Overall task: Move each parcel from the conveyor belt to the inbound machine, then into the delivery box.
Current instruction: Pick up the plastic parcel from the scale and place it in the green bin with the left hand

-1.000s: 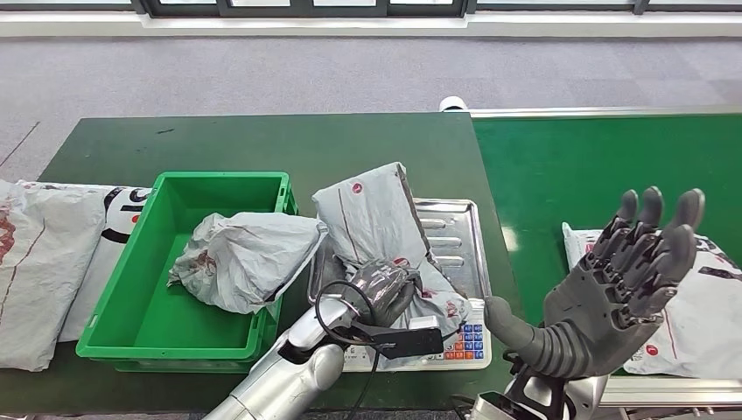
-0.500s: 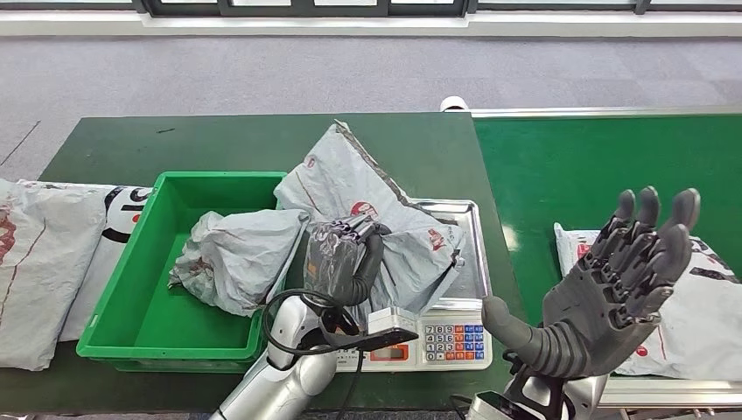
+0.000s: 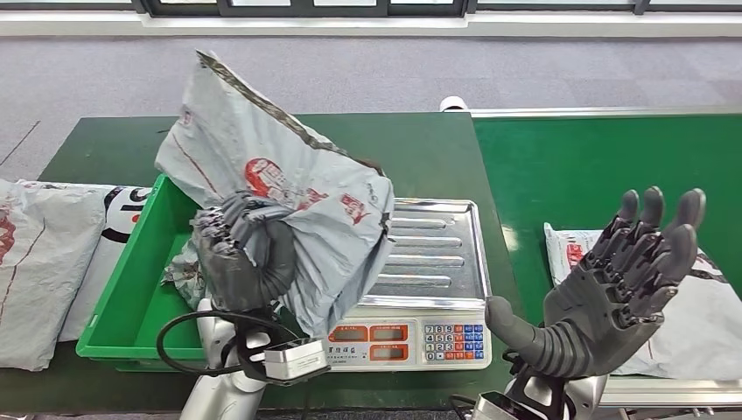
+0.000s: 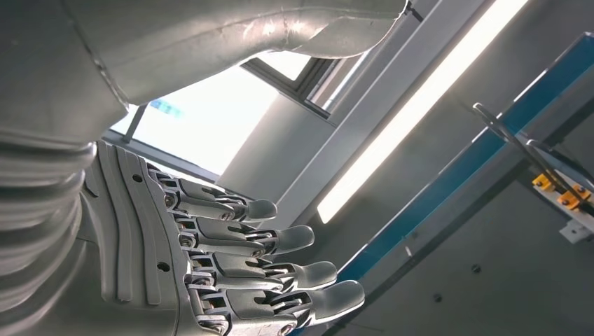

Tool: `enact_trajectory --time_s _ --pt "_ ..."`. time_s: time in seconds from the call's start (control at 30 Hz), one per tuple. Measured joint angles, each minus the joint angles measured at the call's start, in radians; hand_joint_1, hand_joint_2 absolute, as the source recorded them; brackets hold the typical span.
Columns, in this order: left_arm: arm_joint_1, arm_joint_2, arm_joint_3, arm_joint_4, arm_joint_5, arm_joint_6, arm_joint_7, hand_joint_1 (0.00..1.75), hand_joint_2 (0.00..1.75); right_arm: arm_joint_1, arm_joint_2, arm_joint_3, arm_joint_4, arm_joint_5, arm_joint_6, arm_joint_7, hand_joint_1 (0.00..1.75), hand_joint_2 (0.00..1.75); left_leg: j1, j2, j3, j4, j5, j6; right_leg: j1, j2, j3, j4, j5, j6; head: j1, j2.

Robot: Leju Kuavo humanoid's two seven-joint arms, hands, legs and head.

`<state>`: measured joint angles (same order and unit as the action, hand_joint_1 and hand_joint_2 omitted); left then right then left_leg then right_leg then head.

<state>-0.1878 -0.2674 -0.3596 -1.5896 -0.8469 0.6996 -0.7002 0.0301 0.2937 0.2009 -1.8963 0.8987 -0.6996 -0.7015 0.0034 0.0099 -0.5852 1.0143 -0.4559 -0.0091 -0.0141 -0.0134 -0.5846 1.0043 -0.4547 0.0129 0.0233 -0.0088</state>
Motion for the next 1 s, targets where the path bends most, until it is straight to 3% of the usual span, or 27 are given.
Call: enact_trajectory --time_s 0.27,0.5,0.73,1.0 --pt "0.033 0.0 0.132 -0.091 0.146 0.0 0.0 1.75 1.75 0.001 0.0 -0.002 0.0 -0.007 0.0 0.0 0.0 1.75 0.0 0.0 0.0 0.0 0.0 0.0 0.0 0.0 0.0 0.0 0.0 0.0 0.0 0.0" --pt "0.047 -0.002 0.266 0.014 0.107 0.0 0.001 1.75 1.75 0.002 0.0 -0.002 -0.007 -0.007 0.0 0.0 0.0 1.75 0.0 0.0 0.0 0.0 0.0 0.0 0.0 0.0 0.0 0.0 0.0 0.0 0.0 0.0" --pt "0.048 -0.004 0.305 0.082 0.091 0.0 0.005 1.75 1.75 0.003 0.0 -0.002 -0.01 -0.006 0.0 0.0 0.0 1.75 0.0 0.0 0.0 0.0 0.0 -0.001 0.0 0.0 0.0 0.0 0.0 0.0 0.0 0.0" --pt "0.045 -0.004 0.325 0.172 0.023 0.0 0.073 1.75 1.75 0.004 0.0 -0.002 -0.01 0.001 0.0 0.0 0.0 1.75 0.0 0.0 0.0 0.0 0.0 -0.001 0.0 0.0 -0.001 0.0 0.0 0.0 0.0 0.0"
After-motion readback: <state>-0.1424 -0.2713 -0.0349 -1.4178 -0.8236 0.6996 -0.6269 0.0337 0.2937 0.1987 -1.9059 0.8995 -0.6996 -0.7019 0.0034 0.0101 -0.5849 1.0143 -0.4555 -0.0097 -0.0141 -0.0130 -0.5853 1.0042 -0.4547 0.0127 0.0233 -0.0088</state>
